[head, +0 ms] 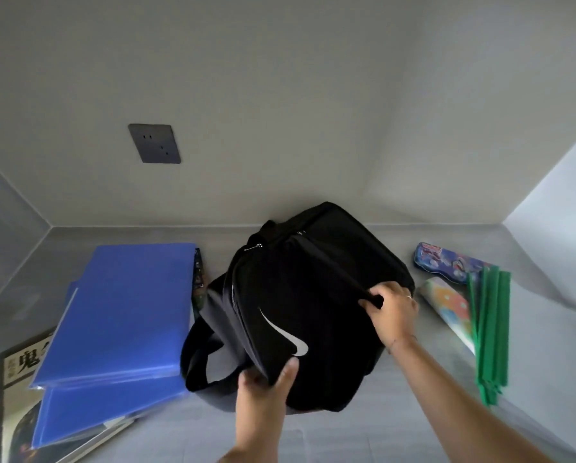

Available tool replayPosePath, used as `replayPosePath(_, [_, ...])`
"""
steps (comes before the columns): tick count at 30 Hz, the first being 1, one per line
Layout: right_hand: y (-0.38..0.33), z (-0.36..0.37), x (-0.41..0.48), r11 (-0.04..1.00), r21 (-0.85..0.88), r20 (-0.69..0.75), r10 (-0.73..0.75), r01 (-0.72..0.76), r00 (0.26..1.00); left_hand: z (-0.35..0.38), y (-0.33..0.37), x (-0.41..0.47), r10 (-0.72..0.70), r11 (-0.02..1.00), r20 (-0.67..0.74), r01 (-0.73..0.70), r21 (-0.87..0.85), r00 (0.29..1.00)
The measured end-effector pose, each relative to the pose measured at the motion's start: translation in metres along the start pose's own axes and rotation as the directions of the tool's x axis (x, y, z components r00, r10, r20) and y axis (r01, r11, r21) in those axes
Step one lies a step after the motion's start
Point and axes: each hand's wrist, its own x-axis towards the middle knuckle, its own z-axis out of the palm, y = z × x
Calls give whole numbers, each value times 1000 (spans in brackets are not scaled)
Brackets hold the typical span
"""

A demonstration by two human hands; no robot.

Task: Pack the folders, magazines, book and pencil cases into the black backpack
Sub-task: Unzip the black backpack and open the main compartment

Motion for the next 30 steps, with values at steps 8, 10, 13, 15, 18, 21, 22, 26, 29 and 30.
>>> replayPosePath(8, [-31,33,-98,711,375,140,591,-595,794,-26,94,67,426,858,-269,-291,424,864])
replayPosePath(10, [-40,45,-115,505,564,262,641,-653,722,-26,114,91,385,826,-162,-260,500,909])
replayPosePath(13, [-41,54,-120,334,730,326,597,-596,733,-27,124,107,414,758,-45,-317,571,909])
replayPosePath(15, [-34,52,-111,389,736,274,577,-554,769,-32,116,111,423,754,-36,-330,568,905])
replayPosePath(18, [-16,37,-82,535,692,168,533,-484,829,-38,88,107,365,793,-38,-289,536,930])
replayPosePath(21, [9,14,-42,758,546,129,345,-356,930,-36,37,89,285,829,-32,-230,509,958])
replayPosePath(22, [16,7,-29,810,499,150,269,-308,951,-31,19,80,232,856,-22,-194,479,972])
replayPosePath(26, [25,-10,12,904,369,198,149,-215,969,-13,-24,53,48,946,-13,-41,321,999])
replayPosePath(29, [21,-6,13,887,370,206,212,-276,955,-11,-9,57,79,981,-129,-54,186,988])
replayPosePath(30, [21,-2,7,857,390,214,270,-335,939,-12,1,64,114,978,-174,-80,192,978])
